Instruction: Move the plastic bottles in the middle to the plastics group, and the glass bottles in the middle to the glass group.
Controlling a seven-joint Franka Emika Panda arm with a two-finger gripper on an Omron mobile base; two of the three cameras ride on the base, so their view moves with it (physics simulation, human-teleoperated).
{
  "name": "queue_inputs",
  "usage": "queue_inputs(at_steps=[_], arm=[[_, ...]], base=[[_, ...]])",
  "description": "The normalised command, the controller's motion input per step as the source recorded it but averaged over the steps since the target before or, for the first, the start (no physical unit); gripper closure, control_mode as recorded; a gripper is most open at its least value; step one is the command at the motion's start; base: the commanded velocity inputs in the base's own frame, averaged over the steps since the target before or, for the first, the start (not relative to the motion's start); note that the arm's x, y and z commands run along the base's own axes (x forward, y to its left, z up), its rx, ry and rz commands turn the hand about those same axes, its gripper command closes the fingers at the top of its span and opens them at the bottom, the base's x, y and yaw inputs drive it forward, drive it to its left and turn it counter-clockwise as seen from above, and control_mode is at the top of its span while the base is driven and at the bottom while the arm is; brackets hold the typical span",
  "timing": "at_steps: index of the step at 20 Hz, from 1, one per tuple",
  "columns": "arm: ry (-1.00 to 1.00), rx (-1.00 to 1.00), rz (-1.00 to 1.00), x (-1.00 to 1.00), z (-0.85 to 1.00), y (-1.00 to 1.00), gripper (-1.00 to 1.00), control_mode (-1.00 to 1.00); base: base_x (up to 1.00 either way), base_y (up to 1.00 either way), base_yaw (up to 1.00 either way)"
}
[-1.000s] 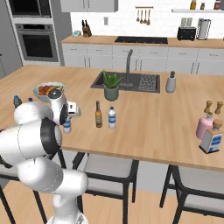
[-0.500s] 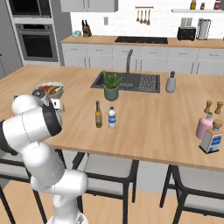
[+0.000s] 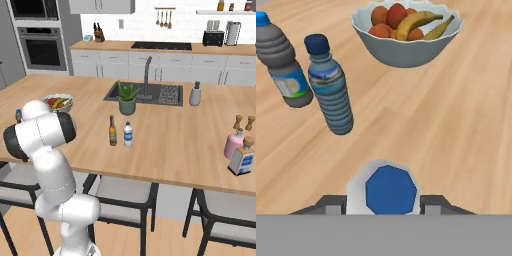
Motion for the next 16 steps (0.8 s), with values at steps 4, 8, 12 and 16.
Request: queue_inputs(at_steps=[4, 8, 12, 16], arm=[[0.22, -0.02, 0.0, 0.69, 0.11, 0.17, 1.0, -1.0], [0.19, -0.01, 0.0, 0.62, 0.0, 0.19, 1.0, -1.0], [0.03, 0.0, 0.0, 0.27, -0.08, 0.26, 1.0, -1.0], [-0.01, 0.0, 0.0, 0.03, -0.26, 0.22, 1.0, -1.0]], base=[[0.0, 0.0, 0.0], [0.0, 0.0, 0.0], [0.0, 0.0, 0.0], [0.0, 0.0, 0.0]])
